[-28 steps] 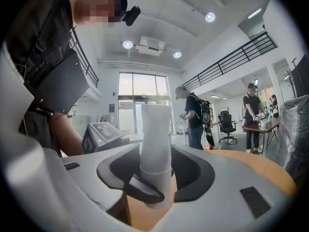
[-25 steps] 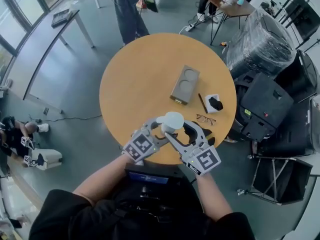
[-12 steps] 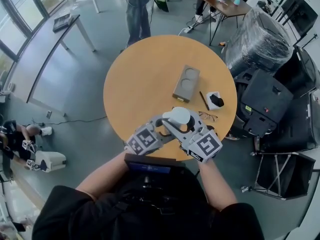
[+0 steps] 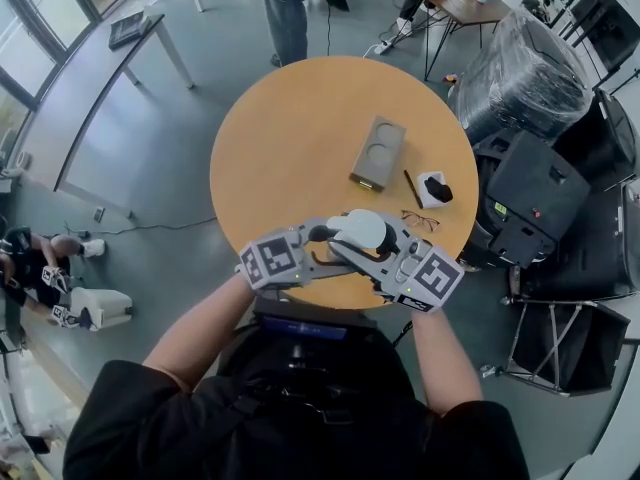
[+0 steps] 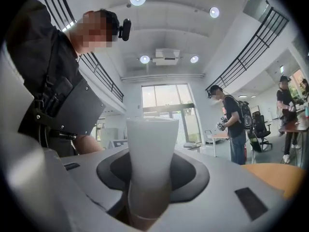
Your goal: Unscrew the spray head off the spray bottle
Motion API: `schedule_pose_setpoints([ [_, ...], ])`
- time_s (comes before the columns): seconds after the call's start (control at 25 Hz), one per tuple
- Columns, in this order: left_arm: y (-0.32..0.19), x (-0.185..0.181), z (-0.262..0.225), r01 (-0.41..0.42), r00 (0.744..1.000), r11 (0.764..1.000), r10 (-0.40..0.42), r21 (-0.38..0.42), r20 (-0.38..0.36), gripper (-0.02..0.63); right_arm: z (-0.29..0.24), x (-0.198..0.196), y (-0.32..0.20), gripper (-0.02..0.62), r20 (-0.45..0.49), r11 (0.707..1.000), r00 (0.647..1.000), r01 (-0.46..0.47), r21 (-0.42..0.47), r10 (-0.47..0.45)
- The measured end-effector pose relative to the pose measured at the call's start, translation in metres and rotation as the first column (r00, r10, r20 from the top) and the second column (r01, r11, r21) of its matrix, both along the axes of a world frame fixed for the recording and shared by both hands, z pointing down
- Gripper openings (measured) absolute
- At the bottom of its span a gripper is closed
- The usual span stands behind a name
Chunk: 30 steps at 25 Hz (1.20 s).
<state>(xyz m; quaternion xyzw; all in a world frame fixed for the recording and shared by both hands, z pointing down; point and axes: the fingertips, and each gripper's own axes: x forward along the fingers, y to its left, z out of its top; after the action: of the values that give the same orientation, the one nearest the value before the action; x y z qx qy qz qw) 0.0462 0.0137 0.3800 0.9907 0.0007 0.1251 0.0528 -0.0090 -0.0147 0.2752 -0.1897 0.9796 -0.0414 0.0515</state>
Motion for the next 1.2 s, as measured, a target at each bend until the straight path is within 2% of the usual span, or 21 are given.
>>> schedule_pose_setpoints([
  [0.32,0.019,-0.004,-0.014,-0.168,0.985,0.986,0.168,0.007,-0.022,0.304,-0.013,-0.004,0.023,0.198,0.018,0.983,0.983,0.18,0.027,-0.181],
  [0.4,0.028,-0.004,-0.019,-0.238,0.971,0.971,0.237,-0.03,-0.045,0.304,-0.018,-0.004,0.031,0.187,0.038,0.965,0.965,0.26,0.019,-0.261],
  [0.48,0.042,-0.006,-0.024,-0.318,0.947,0.944,0.313,-0.085,-0.073,0.302,-0.021,-0.005,0.04,0.183,0.063,0.938,0.937,0.345,-0.003,-0.345],
  [0.56,0.04,-0.005,-0.022,-0.308,0.951,0.949,0.304,-0.073,-0.062,0.302,-0.019,-0.007,0.042,0.184,0.05,0.929,0.928,0.369,-0.006,-0.368],
  [0.64,0.027,-0.004,-0.016,-0.237,0.971,0.971,0.235,-0.038,-0.04,0.304,-0.014,-0.006,0.031,0.192,0.013,0.947,0.947,0.32,-0.003,-0.32],
  [0.72,0.01,-0.004,-0.013,-0.154,0.987,0.988,0.154,-0.005,-0.036,0.305,-0.01,-0.002,0.013,0.228,-0.009,0.976,0.976,0.219,-0.005,-0.219],
  [0.76,0.003,-0.004,-0.013,-0.117,0.992,0.993,0.117,0.011,-0.038,0.305,-0.009,0.001,0.005,0.268,-0.014,0.986,0.986,0.165,-0.005,-0.165],
  [0.92,-0.02,0.001,-0.016,0.011,0.998,0.999,-0.008,0.048,-0.063,0.307,-0.008,0.015,-0.016,0.335,-0.004,1.0,1.0,-0.017,-0.006,0.017],
  [1.04,-0.043,0.001,-0.014,0.162,0.985,0.986,-0.16,0.039,-0.061,0.307,0.001,0.02,-0.029,0.345,-0.054,0.986,0.984,-0.168,-0.008,0.167],
  [1.12,-0.054,0.002,-0.01,0.257,0.966,0.966,-0.256,0.04,-0.034,0.311,0.009,0.023,-0.038,0.345,-0.108,0.961,0.955,-0.278,-0.007,0.275],
  [1.2,-0.057,0.008,-0.005,0.307,0.952,0.951,-0.307,0.044,-0.022,0.31,0.016,0.029,-0.045,0.33,-0.139,0.931,0.922,-0.365,-0.008,0.361],
])
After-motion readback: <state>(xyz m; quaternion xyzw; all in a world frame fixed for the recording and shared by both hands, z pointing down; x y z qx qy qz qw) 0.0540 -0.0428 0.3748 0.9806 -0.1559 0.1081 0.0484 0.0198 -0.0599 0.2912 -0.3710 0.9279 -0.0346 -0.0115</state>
